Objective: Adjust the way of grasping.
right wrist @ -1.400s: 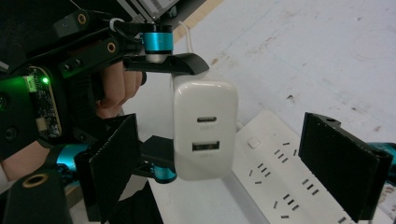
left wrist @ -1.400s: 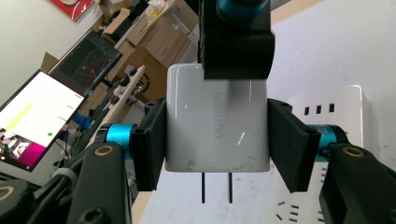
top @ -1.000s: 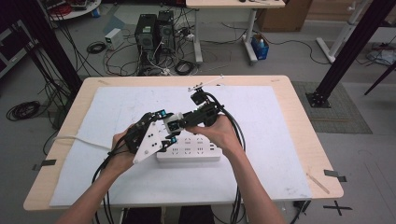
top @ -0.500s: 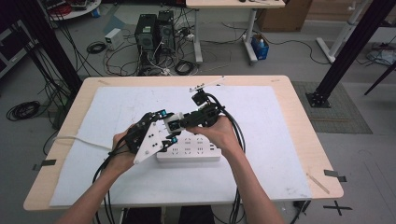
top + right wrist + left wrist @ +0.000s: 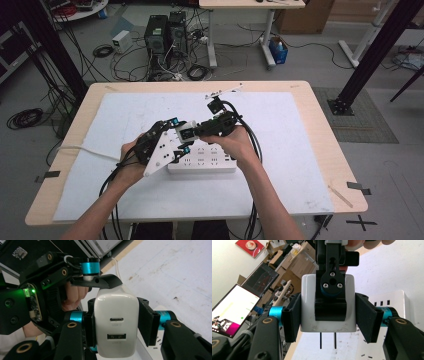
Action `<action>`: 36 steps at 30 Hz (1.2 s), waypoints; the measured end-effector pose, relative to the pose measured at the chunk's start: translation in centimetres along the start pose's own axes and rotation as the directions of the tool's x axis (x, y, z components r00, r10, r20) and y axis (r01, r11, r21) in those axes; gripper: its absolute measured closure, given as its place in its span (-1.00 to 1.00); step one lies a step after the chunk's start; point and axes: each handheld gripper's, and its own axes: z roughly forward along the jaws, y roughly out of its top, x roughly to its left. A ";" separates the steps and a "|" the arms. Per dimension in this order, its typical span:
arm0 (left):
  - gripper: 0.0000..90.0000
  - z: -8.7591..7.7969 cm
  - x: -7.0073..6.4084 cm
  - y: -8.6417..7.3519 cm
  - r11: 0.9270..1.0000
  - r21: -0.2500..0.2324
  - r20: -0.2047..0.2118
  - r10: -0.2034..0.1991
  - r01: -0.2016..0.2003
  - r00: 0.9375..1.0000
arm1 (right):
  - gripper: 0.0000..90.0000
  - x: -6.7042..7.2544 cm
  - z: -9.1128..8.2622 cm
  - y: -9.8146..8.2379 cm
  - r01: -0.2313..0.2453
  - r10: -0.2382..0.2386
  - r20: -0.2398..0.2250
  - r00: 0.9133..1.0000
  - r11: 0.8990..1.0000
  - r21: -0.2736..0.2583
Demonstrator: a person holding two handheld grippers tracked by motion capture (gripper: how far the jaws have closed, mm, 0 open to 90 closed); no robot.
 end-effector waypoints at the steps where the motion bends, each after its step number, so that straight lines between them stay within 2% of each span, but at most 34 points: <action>1: -0.06 0.0 0.0 0.0 1.000 0.004 0.001 0.003 -0.003 1.000 | 0.37 0.0 0.0 0.0 0.005 -0.005 -0.011 1.000 1.000 -0.004; 5: -0.06 0.2 0.1 -0.2 1.000 0.007 0.010 -0.003 0.003 1.000 | 0.38 0.0 0.1 -0.1 0.009 -0.009 0.004 1.000 1.000 -0.009; 13: -0.06 0.2 0.2 -0.2 1.000 0.002 0.019 -0.016 0.016 1.000 | 0.38 -0.2 0.1 -0.2 0.003 -0.003 -0.002 1.000 1.000 -0.020; 16: -0.07 0.1 0.5 -0.3 0.999 -0.007 0.027 -0.038 0.038 0.999 | 0.38 -0.2 0.1 -0.2 -0.003 0.003 -0.006 1.000 1.000 -0.022; 19: -0.25 -0.2 0.8 -0.3 0.998 -0.013 0.015 -0.056 0.056 0.998 | 0.38 -0.3 -0.1 -0.2 -0.008 0.008 0.005 1.000 1.000 -0.025; 22: -0.32 -0.4 1.1 -0.3 0.998 0.002 0.023 -0.060 0.060 0.998 | 0.38 -0.4 -0.3 -0.2 -0.004 0.005 0.016 1.000 1.000 -0.030; 27: -0.42 -0.9 1.9 -0.6 0.995 0.034 0.063 -0.096 0.094 0.993 | 0.38 -0.5 -0.6 -0.1 0.010 -0.009 0.058 0.998 1.000 -0.009; 30: -0.47 -1.1 2.8 -1.0 0.989 0.078 0.098 -0.134 0.126 0.986 | 0.38 -0.5 -0.8 -0.1 0.026 -0.026 0.083 0.996 1.000 0.000; 32: -0.50 -1.3 3.5 -1.3 0.983 0.104 0.131 -0.165 0.152 0.978 | 0.38 -0.4 -1.0 0.0 0.045 -0.048 0.116 0.992 0.999 0.024; 33: -0.52 -1.4 4.0 -1.6 0.976 0.126 0.161 -0.196 0.177 0.967 | 0.38 -0.4 -1.1 0.1 0.056 -0.060 0.132 0.989 0.998 0.032; 34: -0.56 -1.5 4.3 -1.8 0.972 0.142 0.178 -0.213 0.189 0.961 | 0.38 -0.3 -1.2 0.2 0.064 -0.070 0.144 0.987 0.997 0.045; 35: -0.59 -1.6 4.8 -2.1 0.965 0.171 0.202 -0.232 0.199 0.951 | 0.38 -0.2 -1.4 0.2 0.067 -0.074 0.152 0.986 0.996 0.052; 36: -0.62 -1.7 5.3 -2.4 0.957 0.196 0.229 -0.255 0.212 0.939 | 0.38 -0.1 -1.5 0.2 0.077 -0.086 0.163 0.983 0.995 0.058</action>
